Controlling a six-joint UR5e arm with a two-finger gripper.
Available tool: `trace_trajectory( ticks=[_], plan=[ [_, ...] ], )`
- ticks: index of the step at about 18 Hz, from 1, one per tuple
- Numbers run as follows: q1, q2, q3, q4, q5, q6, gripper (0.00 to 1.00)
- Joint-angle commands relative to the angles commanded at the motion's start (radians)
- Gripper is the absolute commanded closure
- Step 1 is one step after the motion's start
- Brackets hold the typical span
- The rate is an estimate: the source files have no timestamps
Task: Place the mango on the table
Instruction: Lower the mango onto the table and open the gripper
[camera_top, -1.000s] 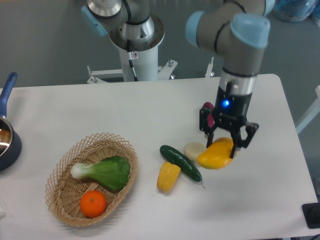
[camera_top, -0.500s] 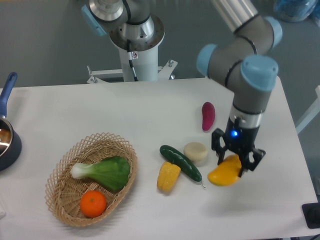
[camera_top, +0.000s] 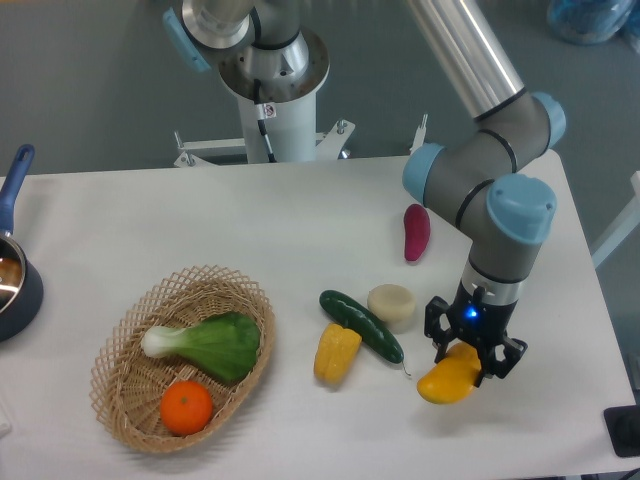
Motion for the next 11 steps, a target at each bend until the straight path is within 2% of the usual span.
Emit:
trace_trajectory(
  ticks=[6,7,8,9,11],
  plan=[
    [0.0,0.002,-0.015,0.002,0.0,0.009,0.42],
    [0.0,0.002,-0.014,0.002,0.0,0.009,0.31],
    [0.0,0.0,-0.008,0.002,0.0,0.015,0.13],
    [0.0,0.0,-0.005,0.002,0.002,0.035,0.02],
    [0.0,0.003,-0.006,0.002,0.002,0.052,0.0]
  ],
)
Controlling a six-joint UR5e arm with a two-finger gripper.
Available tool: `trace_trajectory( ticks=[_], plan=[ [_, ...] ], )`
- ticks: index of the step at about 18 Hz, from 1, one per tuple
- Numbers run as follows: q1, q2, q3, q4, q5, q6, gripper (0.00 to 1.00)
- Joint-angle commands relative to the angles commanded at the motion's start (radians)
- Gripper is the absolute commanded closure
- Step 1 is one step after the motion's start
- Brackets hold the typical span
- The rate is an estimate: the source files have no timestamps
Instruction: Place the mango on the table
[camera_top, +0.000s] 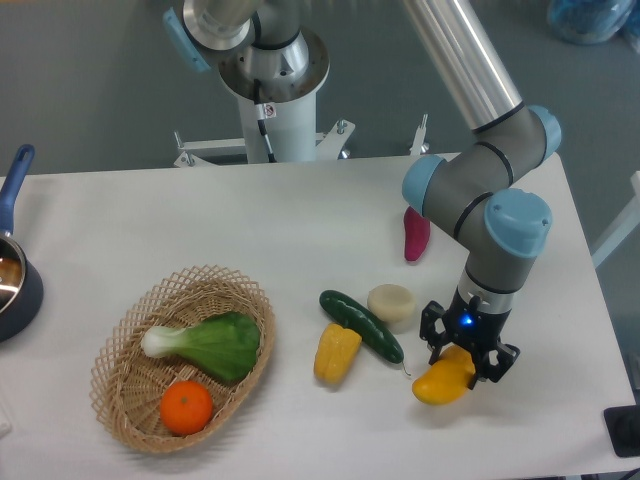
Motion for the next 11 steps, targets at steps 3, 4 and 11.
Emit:
trace_trajectory(
  ticks=[3,4,11],
  plan=[
    [0.0,0.003,0.002,0.0,0.0,0.002,0.0],
    [0.0,0.005,0.003,0.0,0.0,0.003,0.0],
    [0.0,0.024,0.101,-0.002,0.055,0.029,0.0]
  ],
)
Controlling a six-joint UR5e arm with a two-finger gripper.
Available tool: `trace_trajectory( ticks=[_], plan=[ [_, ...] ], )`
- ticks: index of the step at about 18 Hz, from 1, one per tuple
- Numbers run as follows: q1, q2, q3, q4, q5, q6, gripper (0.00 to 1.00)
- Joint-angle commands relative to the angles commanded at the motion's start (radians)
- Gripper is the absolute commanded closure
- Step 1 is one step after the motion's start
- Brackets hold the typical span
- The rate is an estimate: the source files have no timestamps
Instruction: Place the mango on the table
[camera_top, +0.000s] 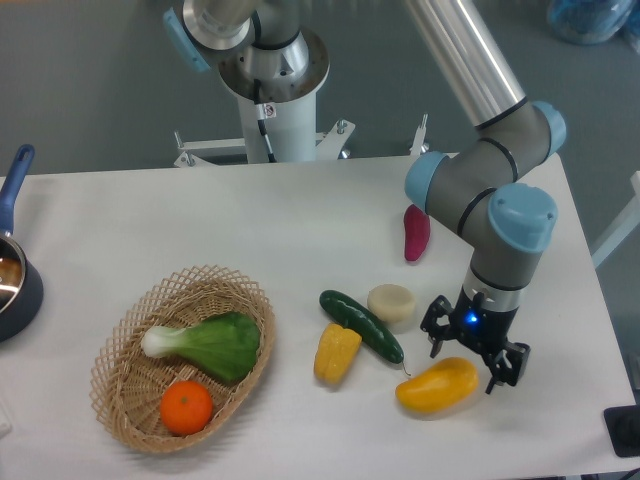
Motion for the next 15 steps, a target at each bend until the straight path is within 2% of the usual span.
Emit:
trace_trajectory(
  ticks=[2,5,10,15],
  plan=[
    [0.005,0.02,0.018,0.0,0.019,0.018,0.0],
    [0.014,0.087,0.003,-0.012,0.034,0.066,0.0],
    [0.012,0.222,-0.096,-0.015,0.077,0.087,0.0],
    [0.035,0.256,-0.118,-0.025,0.072,0.087,0.0]
  ],
)
